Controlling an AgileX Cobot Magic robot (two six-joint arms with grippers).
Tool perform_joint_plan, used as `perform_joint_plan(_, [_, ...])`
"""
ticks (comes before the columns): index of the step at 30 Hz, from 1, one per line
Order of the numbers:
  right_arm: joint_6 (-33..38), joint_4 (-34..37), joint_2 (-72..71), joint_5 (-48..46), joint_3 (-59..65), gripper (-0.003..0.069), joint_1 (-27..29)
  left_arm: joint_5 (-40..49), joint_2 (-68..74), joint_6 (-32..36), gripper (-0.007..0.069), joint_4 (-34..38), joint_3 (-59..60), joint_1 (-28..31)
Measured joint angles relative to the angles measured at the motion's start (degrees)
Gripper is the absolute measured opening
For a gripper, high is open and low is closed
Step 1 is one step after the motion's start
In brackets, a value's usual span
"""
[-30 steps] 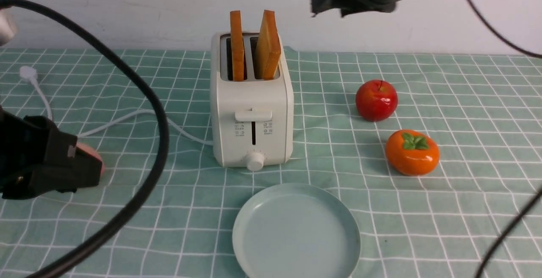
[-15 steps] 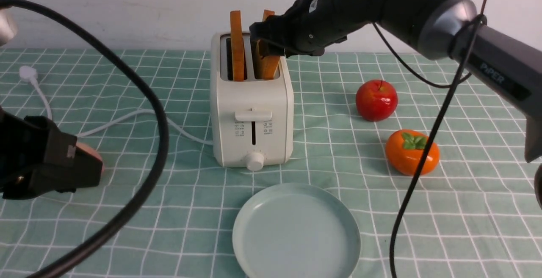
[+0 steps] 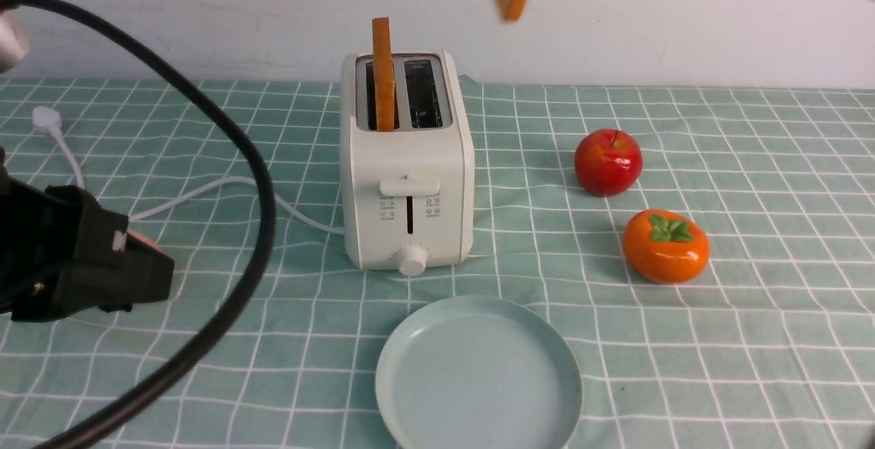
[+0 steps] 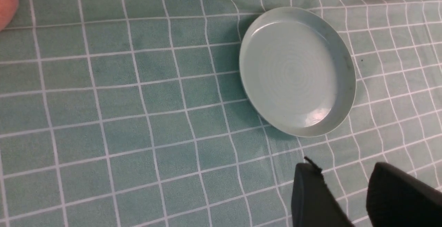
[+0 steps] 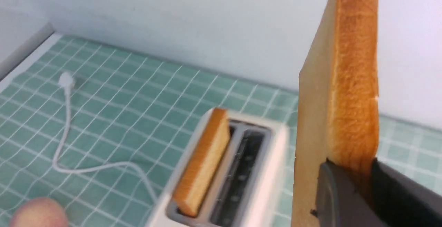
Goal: Take toasted bread from bread machine on blue coffee table place on plate.
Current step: 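Place the held slice of bread on top of the slice on the plate with the right gripper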
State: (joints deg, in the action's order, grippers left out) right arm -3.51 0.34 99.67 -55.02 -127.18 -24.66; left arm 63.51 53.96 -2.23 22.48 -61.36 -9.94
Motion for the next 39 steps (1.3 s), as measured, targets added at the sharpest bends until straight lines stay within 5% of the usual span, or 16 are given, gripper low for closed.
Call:
perform_joint_plan(7, [-3.0, -5.5, -16.0, -12.0, 12.0, 0.0085, 3.1, 0.0, 0.0, 0.0, 0.0237, 0.1, 0.0, 0.0])
perform_joint_plan(12, [-4.6, 3.0, -20.8, -10.1, 33.9, 0.0085, 3.2, 0.0, 0.0, 0.0, 0.0237, 1.1, 0.0, 0.0])
perform_joint_plan(18, [7.1, 32.9, -19.4, 2.9, 59.0, 0.0085, 3.2, 0.0, 0.0, 0.0, 0.0237, 3.2, 0.0, 0.0])
perform_joint_plan(19, [17.5, 46.3, -17.7, 8.1, 64.9, 0.0085, 3.1, 0.0, 0.0, 0.0, 0.0237, 3.4, 0.0, 0.0])
perform_joint_plan(20, [23.9, 53.5, -16.6, 10.7, 67.5, 0.0085, 3.1, 0.0, 0.0, 0.0, 0.0237, 3.5, 0.0, 0.0])
perform_joint_plan(21, [23.9, 53.5, -16.4, 11.2, 67.5, 0.0085, 3.1, 0.0, 0.0, 0.0, 0.0237, 3.5, 0.0, 0.0])
perform_joint_plan(22, [35.1, 65.3, -14.2, 14.2, 71.0, 0.0085, 3.1, 0.0, 0.0, 0.0, 0.0237, 3.7, 0.0, 0.0])
perform_joint_plan(27, [52.0, 83.8, -8.0, 17.9, 75.7, 0.0085, 3.1, 0.0, 0.0, 0.0, 0.0237, 3.9, 0.0, 0.0])
perform_joint_plan(32, [58.8, 87.0, -4.1, 21.3, 76.5, 0.0163, 3.2, -0.6, 0.0, 0.2, 0.0237, 4.4, 0.0, 0.0])
perform_joint_plan(39, [59.8, 73.3, -8.0, 21.2, 76.5, 0.0501, 3.2, -9.4, 0.0, 0.2, 0.0272, 5.0, 0.0, 0.0])
